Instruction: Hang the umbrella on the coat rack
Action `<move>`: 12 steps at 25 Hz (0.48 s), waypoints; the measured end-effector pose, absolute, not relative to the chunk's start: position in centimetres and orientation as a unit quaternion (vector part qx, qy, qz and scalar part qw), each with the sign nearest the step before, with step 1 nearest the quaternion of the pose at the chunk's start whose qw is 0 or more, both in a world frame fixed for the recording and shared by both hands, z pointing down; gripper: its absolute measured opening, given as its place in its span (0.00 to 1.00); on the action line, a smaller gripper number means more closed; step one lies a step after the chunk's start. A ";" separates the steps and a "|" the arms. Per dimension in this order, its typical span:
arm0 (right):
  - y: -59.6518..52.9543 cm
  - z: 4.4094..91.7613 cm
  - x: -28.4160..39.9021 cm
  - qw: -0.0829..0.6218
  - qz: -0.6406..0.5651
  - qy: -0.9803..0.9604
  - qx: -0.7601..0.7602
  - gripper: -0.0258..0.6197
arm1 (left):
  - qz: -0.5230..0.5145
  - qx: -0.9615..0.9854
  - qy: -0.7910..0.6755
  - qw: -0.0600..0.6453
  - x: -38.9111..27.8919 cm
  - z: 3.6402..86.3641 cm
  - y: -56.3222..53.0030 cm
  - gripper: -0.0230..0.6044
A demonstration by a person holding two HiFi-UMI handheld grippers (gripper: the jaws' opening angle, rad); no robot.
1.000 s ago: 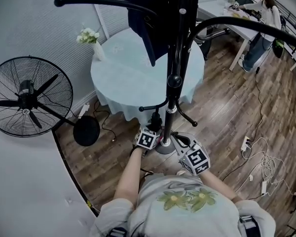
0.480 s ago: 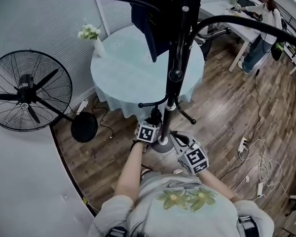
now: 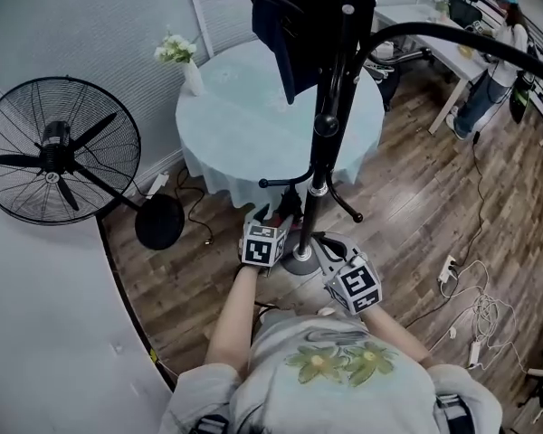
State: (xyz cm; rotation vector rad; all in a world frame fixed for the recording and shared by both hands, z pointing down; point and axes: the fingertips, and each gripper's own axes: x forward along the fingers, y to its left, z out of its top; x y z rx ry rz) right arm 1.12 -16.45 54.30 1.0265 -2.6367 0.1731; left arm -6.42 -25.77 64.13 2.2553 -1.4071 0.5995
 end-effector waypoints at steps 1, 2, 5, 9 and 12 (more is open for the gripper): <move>-16.5 54.1 1.1 0.151 0.059 -0.920 0.358 0.04 | 0.202 0.811 -0.510 0.204 -6.5 63.3 -25.4 0.49; -16.5 54.0 1.0 0.149 0.058 -0.920 0.357 0.04 | 0.188 0.812 -0.514 0.201 -6.6 62.4 -25.0 0.49; -16.4 53.4 1.0 0.144 0.058 -0.922 0.355 0.04 | 0.152 0.815 -0.527 0.188 -6.7 59.8 -23.6 0.45; -15.9 52.6 0.6 0.136 0.062 -0.928 0.340 0.04 | 0.112 0.811 -0.547 0.175 -7.0 56.8 -21.8 0.39; -15.5 52.0 0.3 0.125 0.063 -0.932 0.333 0.04 | 0.089 0.805 -0.563 0.163 -7.4 55.0 -20.7 0.30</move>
